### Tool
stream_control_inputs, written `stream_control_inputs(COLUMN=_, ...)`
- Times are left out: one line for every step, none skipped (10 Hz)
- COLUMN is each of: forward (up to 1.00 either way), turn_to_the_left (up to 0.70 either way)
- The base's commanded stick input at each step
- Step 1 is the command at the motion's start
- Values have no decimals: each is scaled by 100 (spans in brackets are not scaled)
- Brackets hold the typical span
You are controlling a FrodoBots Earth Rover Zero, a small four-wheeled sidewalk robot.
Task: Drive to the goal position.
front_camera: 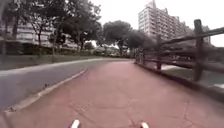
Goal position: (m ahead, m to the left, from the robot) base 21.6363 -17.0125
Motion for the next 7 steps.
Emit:
stream_control_inputs(forward=70, turn_to_the_left=0)
stream_control_inputs(forward=70, turn_to_the_left=0)
stream_control_inputs(forward=70, turn_to_the_left=0)
stream_control_inputs(forward=70, turn_to_the_left=0)
stream_control_inputs(forward=70, turn_to_the_left=0)
stream_control_inputs(forward=70, turn_to_the_left=0)
stream_control_inputs(forward=70, turn_to_the_left=0)
